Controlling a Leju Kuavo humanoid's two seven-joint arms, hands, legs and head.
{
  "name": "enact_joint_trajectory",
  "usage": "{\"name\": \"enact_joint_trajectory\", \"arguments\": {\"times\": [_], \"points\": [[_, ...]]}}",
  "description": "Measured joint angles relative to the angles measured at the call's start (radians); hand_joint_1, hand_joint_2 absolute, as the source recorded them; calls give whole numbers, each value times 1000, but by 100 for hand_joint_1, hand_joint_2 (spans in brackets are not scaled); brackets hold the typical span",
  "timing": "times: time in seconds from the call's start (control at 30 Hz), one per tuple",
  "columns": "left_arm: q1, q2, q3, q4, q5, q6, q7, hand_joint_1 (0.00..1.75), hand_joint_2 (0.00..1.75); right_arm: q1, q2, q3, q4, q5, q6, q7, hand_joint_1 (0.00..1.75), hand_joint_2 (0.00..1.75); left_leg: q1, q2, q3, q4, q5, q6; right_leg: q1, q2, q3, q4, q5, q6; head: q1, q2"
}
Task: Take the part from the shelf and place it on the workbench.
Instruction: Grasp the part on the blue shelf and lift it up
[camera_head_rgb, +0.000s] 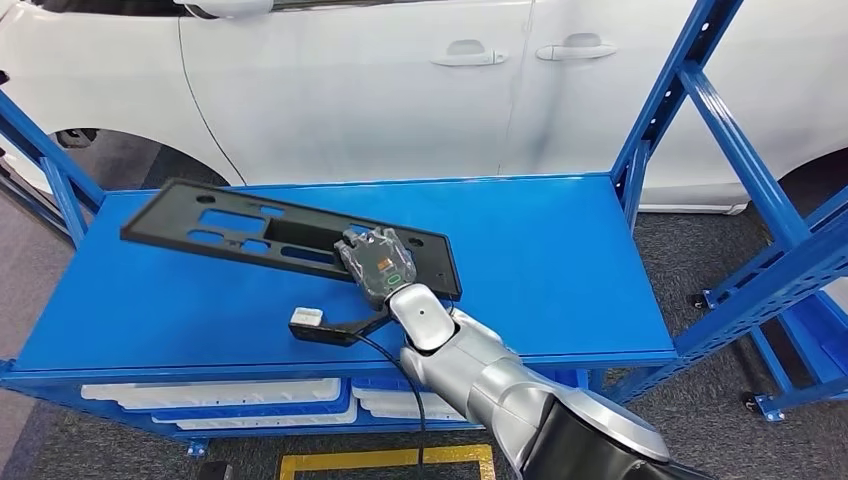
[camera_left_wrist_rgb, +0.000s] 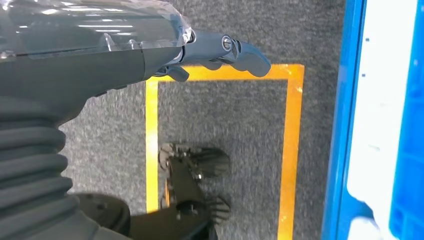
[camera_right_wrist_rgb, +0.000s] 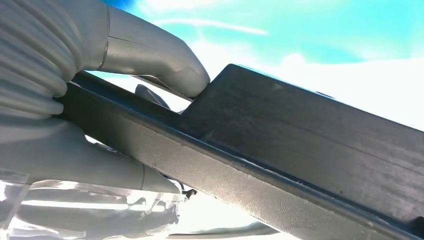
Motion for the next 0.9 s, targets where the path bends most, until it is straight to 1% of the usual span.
{"name": "enact_joint_trajectory", "arguments": {"times": [0.03,0.07,0.1,0.13,0.17,0.2,0.23,0.27,0.3,0.33,0.37,0.43,0.47,0.5,0.53,0.57,0.63,0.67,0.7,0.73,0.77,0.8,0.83,0.87,0.9], "points": [[0,0,3,0,4,-4,-3,0,175,-1,0,-26,-20,-34,-24,-47,175,175,1,0,-13,31,-19,-5,-2,0,3,-3,0,-5,0,0],[0,-1,8,0,10,-10,-9,0,175,2,-1,-58,-48,-82,-41,-112,175,175,3,1,-37,82,-46,-10,-3,-1,5,-4,0,-8,0,0],[1,-1,15,0,20,-19,-17,0,175,13,-3,-99,-89,-150,-49,-199,175,175,4,1,-70,150,-76,-14,-3,-1,6,-4,-1,-11,0,0],[2,-1,24,0,32,-30,-25,0,175,32,-6,-146,-143,-235,-47,-293,175,175,5,1,-104,217,-100,-17,-2,-1,7,-4,-3,-13,0,0],[3,-1,35,0,45,-42,-32,0,175,59,-11,-193,-208,-330,-32,-381,175,175,6,1,-128,261,-109,-18,-2,-1,9,-4,-5,-13,0,0],[5,0,46,0,56,-52,-39,0,175,91,-16,-238,-283,-433,-7,-458,175,175,6,1,-136,270,-98,-18,-1,-1,12,-4,-7,-12,0,0],[7,1,57,0,67,-59,-47,0,175,124,-23,-279,-364,-538,26,-517,175,175,6,1,-123,236,-69,-17,-1,-1,17,-3,-10,-11,0,0],[9,2,68,0,76,-60,-56,0,175,158,-29,-315,-449,-648,64,-567,175,175,6,1,-94,171,-29,-15,-1,-2,22,-3,-14,-8,0,0],[12,3,79,0,85,-57,-65,0,175,194,-36,-349,-538,-756,107,-608,175,175,5,0,-61,102,2,-13,0,-3,26,-3,-18,-5,0,0],[13,5,90,0,94,-52,-74,0,175,230,-45,-378,-626,-861,157,-640,175,175,4,-1,-32,42,22,-9,2,-3,28,-3,-21,-1,0,0],[15,6,101,0,100,-47,-80,0,175,267,-57,-400,-711,-952,216,-664,175,175,2,-1,-15,5,28,-4,4,-4,28,-3,-22,4,0,0],[19,9,119,0,101,-41,-82,0,175,339,-91,-420,-858,-1076,352,-698,175,175,-3,-2,-7,-13,22,8,4,-3,27,-5,-22,14,0,0],[21,9,124,0,97,-41,-79,0,175,376,-109,-421,-920,-1111,422,-716,175,175,-1,-1,-6,-15,24,15,4,-3,28,-6,-23,20,0,0],[21,10,127,0,89,-43,-73,0,175,410,-125,-421,-977,-1133,489,-734,175,175,0,-1,-4,-19,25,21,3,-3,26,0,-31,26,0,0],[21,11,128,0,81,-46,-66,0,175,442,-140,-420,-1032,-1144,548,-747,175,175,2,-1,-1,-24,27,28,2,-3,16,24,-48,31,0,0],[21,13,128,0,75,-49,-58,0,175,472,-154,-419,-1084,-1146,596,-757,175,175,3,-1,1,-27,28,34,1,-3,-5,69,-75,34,0,0],[25,16,129,0,69,-56,-47,0,175,525,-175,-410,-1173,-1137,648,-764,175,175,0,-1,2,-27,26,42,1,-3,-69,197,-133,38,0,0],[29,17,131,0,68,-57,-42,0,175,549,-184,-404,-1208,-1131,659,-765,175,175,-1,-1,2,-27,24,43,0,-3,-96,247,-147,39,0,0],[33,18,133,0,67,-57,-38,0,175,569,-190,-396,-1238,-1126,666,-766,175,175,-1,-1,2,-25,23,43,0,-3,-107,265,-143,39,0,0],[37,19,136,0,66,-53,-32,0,175,585,-195,-386,-1265,-1122,672,-765,175,175,-1,-2,3,-23,21,43,0,-3,-99,243,-121,39,0,0],[41,20,138,0,64,-46,-26,0,175,598,-200,-375,-1293,-1117,675,-765,175,175,-1,-2,3,-20,19,41,0,-3,-74,189,-88,36,0,0],[44,21,141,0,62,-39,-19,0,175,607,-203,-362,-1319,-1113,677,-765,175,175,-1,-2,2,-16,17,39,0,-3,-42,121,-58,33,0,0],[46,21,142,0,59,-31,-10,0,175,615,-206,-348,-1344,-1110,676,-765,175,175,-3,-3,2,-10,15,35,1,-3,-14,63,-35,28,0,0],[48,23,144,0,56,-24,-3,0,175,622,-209,-333,-1366,-1107,675,-765,175,175,-5,-3,0,-6,13,32,2,-3,4,27,-24,24,0,0],[50,25,145,0,53,-18,5,0,175,629,-212,-317,-1385,-1105,674,-766,175,175,-6,-4,-1,-3,12,27,4,-2,10,12,-21,20,0,0]]}}
